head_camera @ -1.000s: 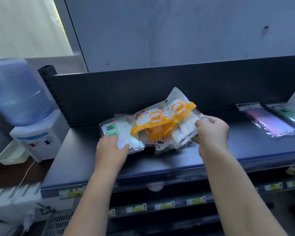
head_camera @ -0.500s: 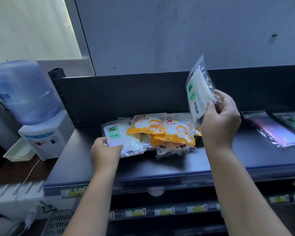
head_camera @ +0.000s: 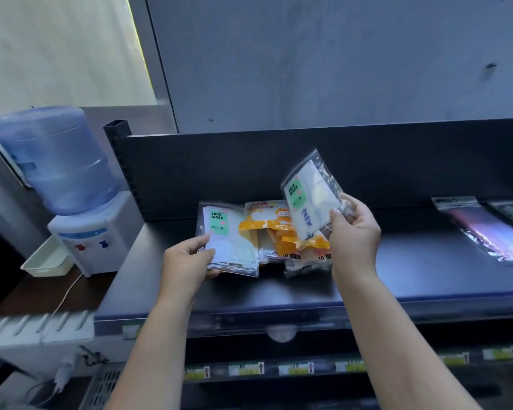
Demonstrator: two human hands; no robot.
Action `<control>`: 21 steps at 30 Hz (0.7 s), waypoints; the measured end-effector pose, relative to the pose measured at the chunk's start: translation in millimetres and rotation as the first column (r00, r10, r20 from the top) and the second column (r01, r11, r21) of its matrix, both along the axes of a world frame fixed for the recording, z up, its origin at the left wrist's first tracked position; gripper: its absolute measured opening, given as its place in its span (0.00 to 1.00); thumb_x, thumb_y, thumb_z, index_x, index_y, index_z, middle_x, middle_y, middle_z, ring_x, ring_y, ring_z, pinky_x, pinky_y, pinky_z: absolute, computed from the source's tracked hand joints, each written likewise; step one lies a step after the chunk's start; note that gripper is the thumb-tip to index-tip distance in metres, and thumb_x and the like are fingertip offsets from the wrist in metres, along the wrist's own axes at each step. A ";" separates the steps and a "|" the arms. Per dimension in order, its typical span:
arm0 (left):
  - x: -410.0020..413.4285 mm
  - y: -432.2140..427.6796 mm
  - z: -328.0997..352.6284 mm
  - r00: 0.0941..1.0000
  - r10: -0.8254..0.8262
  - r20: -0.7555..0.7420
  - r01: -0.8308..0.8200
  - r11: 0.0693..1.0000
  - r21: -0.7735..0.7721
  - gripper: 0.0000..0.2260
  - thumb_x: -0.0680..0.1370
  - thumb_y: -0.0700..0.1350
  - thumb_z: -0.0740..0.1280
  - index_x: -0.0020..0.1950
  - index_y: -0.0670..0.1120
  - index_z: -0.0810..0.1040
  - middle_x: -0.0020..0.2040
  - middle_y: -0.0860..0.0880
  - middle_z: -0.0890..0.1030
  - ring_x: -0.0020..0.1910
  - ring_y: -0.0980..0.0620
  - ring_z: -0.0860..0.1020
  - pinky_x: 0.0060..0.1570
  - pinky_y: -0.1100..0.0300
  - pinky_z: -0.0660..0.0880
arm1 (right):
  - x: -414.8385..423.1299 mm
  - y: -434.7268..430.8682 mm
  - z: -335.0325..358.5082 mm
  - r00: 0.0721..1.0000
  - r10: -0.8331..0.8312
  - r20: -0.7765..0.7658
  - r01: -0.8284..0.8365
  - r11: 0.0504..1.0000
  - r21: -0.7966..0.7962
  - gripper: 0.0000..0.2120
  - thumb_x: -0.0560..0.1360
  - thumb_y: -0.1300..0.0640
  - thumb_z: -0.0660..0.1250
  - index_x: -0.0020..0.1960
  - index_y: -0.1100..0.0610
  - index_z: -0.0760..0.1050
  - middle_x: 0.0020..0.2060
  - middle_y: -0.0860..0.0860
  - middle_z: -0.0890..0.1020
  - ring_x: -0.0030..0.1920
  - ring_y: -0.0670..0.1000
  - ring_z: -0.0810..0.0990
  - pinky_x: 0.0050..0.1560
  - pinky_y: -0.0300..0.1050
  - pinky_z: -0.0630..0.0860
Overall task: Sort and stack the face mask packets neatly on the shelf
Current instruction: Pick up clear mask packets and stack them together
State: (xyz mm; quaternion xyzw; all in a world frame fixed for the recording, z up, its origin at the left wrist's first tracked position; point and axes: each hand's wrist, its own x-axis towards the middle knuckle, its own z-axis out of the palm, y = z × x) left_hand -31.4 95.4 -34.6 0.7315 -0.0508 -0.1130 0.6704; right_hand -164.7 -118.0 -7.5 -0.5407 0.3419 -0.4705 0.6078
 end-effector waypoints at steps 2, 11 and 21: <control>0.7 6.6 0.3 1.000 0.001 0.021 0.000 0.999 -0.042 0.17 0.80 0.33 0.67 0.68 0.42 0.80 0.60 0.46 0.83 0.45 0.56 0.83 0.36 0.62 0.82 | 1.1 5.1 -6.9 0.995 -0.015 -0.101 0.011 0.999 -0.036 0.12 0.81 0.58 0.66 0.60 0.45 0.80 0.48 0.43 0.86 0.52 0.50 0.86 0.54 0.60 0.84; 6.3 29.5 4.7 0.996 -0.043 0.080 0.053 0.990 -0.131 0.35 0.78 0.38 0.67 0.82 0.52 0.58 0.67 0.56 0.78 0.69 0.47 0.77 0.68 0.38 0.74 | -4.4 15.7 -28.3 0.887 -0.161 -0.433 0.023 0.952 -0.306 0.17 0.83 0.59 0.63 0.71 0.53 0.75 0.47 0.49 0.81 0.50 0.55 0.79 0.50 0.47 0.73; -9.8 6.3 -1.8 0.960 -0.243 0.140 0.247 0.969 -0.015 0.26 0.79 0.34 0.66 0.74 0.54 0.74 0.71 0.57 0.76 0.71 0.43 0.75 0.73 0.44 0.70 | 0.1 29.4 -40.2 0.704 -0.533 -0.469 -0.061 0.613 -0.788 0.21 0.71 0.75 0.67 0.63 0.65 0.79 0.59 0.62 0.80 0.36 0.66 0.81 0.35 0.46 0.68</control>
